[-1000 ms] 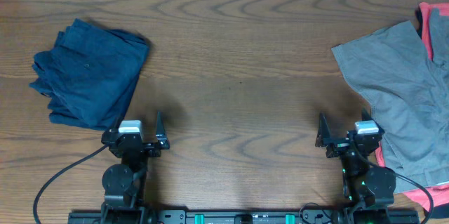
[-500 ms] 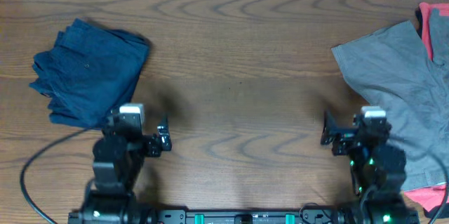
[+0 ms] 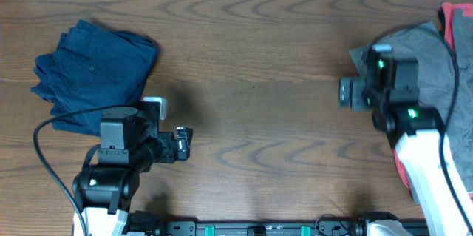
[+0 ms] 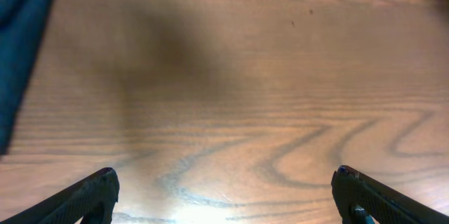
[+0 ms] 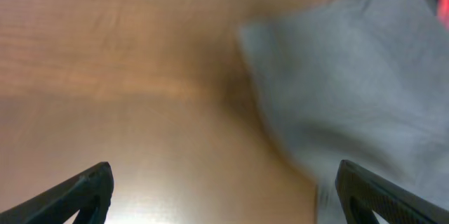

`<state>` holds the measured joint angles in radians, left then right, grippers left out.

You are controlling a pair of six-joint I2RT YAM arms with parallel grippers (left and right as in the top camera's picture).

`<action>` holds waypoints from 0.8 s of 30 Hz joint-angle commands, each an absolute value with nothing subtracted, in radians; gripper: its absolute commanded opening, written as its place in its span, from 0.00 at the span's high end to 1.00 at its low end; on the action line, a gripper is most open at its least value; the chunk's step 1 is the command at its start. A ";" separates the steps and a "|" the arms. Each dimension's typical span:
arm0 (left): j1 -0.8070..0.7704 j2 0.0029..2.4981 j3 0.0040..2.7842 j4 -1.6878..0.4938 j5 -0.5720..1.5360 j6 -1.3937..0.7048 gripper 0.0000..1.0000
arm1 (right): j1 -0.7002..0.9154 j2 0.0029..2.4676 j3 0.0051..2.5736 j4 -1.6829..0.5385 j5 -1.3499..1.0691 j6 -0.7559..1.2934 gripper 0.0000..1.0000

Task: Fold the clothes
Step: 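Reach the right gripper to the grey shorts on the red shirt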

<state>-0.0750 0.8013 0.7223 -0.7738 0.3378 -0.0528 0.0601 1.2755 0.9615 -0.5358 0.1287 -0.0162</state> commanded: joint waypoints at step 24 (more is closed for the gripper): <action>-0.080 0.816 0.744 -0.781 0.378 -0.058 0.02 | -0.096 1.779 0.987 -0.428 0.498 -0.091 0.23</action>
<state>-0.0750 0.8158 0.7223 -0.7815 0.3645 -0.0525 -0.0704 1.7630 0.9802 -0.4393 0.4549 -0.0921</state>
